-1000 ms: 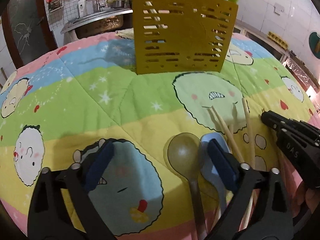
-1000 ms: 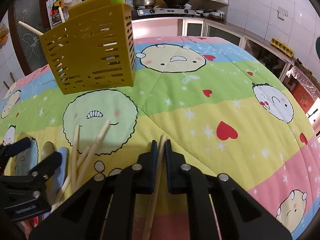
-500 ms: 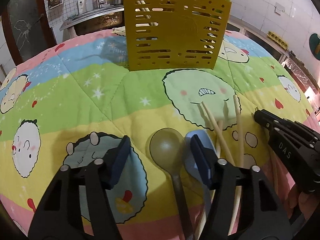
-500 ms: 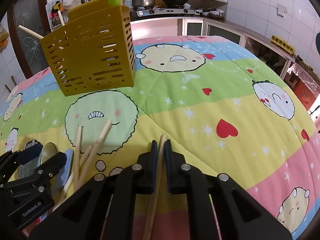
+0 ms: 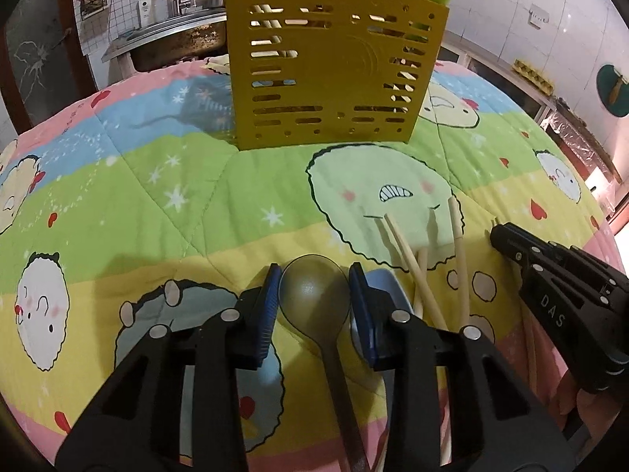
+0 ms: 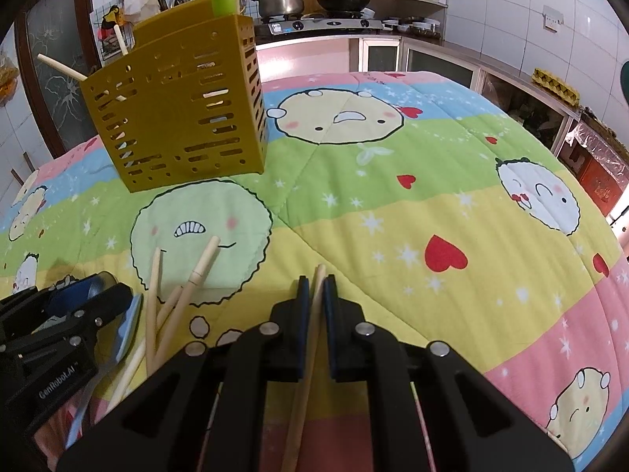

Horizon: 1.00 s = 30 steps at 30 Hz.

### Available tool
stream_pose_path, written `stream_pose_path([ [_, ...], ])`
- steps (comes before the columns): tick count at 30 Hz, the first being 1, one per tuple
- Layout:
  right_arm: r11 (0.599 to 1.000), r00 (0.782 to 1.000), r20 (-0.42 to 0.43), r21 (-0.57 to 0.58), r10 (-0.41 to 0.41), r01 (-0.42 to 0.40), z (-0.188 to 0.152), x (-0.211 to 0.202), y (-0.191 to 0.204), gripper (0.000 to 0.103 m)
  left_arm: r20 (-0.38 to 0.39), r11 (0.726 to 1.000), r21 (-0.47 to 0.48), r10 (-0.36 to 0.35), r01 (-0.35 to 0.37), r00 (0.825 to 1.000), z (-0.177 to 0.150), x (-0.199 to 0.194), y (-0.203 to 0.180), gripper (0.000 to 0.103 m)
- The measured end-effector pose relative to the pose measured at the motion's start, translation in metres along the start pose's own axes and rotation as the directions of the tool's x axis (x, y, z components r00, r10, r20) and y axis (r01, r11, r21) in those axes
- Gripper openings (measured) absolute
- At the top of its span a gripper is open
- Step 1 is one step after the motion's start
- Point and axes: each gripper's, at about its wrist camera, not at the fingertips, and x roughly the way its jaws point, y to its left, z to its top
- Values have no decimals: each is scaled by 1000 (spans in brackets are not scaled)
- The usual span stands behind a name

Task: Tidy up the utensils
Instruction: 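Grasp the brown plastic spoon with the left tool while the right grasps a chopstick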

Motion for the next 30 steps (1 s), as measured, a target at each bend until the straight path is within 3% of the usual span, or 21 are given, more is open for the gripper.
stream_pose_path([
  [9, 1000, 998, 56, 17, 23, -24, 4, -13, -4, 8, 66, 1000, 9, 4, -4, 998, 6, -15, 4, 34],
  [14, 1000, 990, 137, 6, 13, -14, 10, -34, -3, 7, 136, 1000, 25, 6, -9, 991, 10, -33, 7, 34],
  [20, 1000, 974, 225, 7, 28, -30, 16, -60, -4, 7, 246, 998, 52, 22, -36, 969, 11, -61, 8, 34],
  [28, 999, 928, 371, 6, 46, -52, 25, -107, -11, 7, 374, 997, 70, 16, -45, 927, 11, -98, 5, 34],
  [30, 999, 932, 362, -10, 36, -35, 28, -110, -10, 7, 391, 995, 83, 15, -51, 920, 11, -102, 3, 34],
])
